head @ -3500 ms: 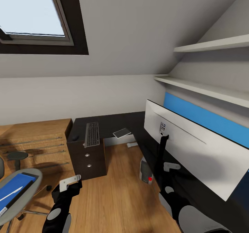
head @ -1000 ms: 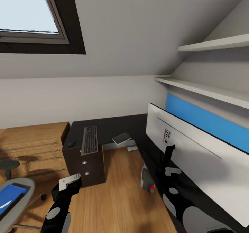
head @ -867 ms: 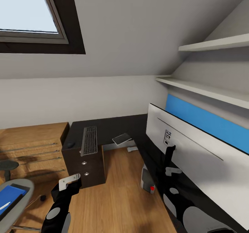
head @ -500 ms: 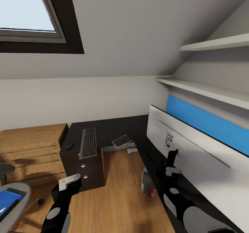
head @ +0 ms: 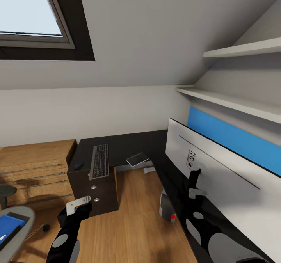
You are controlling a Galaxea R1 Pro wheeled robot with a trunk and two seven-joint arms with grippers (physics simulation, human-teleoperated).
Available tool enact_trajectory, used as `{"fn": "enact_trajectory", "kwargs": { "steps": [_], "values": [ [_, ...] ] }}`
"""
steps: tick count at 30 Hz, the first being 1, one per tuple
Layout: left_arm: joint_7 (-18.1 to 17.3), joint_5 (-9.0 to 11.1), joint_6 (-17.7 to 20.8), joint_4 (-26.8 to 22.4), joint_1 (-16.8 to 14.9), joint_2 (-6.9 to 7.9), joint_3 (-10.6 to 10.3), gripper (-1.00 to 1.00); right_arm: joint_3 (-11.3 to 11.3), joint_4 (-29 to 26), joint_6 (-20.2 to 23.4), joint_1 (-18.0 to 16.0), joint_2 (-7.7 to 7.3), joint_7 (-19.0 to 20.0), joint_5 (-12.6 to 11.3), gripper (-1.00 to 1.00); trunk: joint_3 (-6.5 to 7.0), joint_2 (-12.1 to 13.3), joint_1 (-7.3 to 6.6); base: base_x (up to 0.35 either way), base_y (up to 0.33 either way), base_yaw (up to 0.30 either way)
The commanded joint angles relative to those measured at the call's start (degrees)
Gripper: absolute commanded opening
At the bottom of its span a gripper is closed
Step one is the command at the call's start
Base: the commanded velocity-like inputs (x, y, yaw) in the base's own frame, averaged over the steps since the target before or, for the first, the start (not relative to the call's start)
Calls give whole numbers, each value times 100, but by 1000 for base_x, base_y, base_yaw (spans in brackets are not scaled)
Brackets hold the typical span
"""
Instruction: In the bedroom, organize the workspace by keeping the computer under the desk, ensuring the monitor is on the desk, placing the keyboard on the desk next to the monitor, placing the mouse on the desk next to the keyboard, moving the folder from the swivel chair onto the desk next to the mouse, stacking the notebook on top of the folder with the pen on top of the notebook, and positioning the swivel chair next to the desk.
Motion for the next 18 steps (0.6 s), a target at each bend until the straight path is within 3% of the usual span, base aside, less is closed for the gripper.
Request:
{"fn": "enact_trajectory", "kwargs": {
  "steps": [1, 18],
  "values": [
    [8, -14, 33, -7, -3, -3, 3, 100, 50, 5, -23, -5, -2, -25, -59, 100, -8, -9, 3, 0, 0, 0],
    [8, -14, 33, -7, -3, -3, 3, 100, 50, -22, -23, -5, -37, -26, -61, 100, -8, -9, 3, 50, 0, 0]
  ]
}}
